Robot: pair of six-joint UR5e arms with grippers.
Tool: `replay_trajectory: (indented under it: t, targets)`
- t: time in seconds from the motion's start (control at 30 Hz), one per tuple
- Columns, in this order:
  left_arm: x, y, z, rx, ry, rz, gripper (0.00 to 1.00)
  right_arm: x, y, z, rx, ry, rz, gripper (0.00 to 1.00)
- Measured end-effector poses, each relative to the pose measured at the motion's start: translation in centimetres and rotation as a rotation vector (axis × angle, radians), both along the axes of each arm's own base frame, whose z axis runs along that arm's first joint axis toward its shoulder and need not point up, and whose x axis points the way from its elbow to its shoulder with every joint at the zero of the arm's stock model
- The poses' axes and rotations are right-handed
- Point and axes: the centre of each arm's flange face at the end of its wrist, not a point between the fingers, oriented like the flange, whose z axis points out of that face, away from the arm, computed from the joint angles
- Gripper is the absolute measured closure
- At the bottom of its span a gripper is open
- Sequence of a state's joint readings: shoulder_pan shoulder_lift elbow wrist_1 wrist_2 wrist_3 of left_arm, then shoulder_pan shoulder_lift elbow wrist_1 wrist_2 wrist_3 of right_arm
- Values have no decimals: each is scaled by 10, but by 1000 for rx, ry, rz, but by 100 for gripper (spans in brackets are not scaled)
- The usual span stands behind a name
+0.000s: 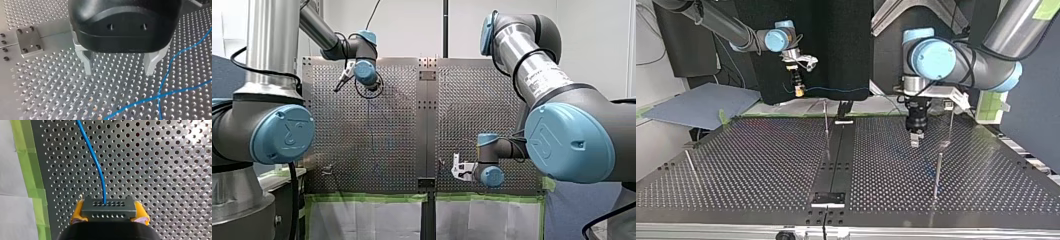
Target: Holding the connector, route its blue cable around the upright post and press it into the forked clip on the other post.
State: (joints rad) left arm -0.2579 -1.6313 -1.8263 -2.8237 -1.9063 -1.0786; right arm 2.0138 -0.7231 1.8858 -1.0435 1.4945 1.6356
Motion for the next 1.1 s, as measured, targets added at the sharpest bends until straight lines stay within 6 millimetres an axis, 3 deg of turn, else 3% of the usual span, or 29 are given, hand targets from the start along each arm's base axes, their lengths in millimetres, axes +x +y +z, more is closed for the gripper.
replay_trajectory:
  t: [0.43, 0.8, 1.1]
  targets:
    - [22, 11, 12, -17, -108, 51, 0, 1, 1, 0, 0, 0, 2, 100]
    - [49, 7, -4, -3, -153, 67, 0, 1, 1, 0, 1, 1, 3, 100]
    - [54, 14, -1, 3, -185, 127, 0, 1, 1, 0, 3, 3, 3, 100]
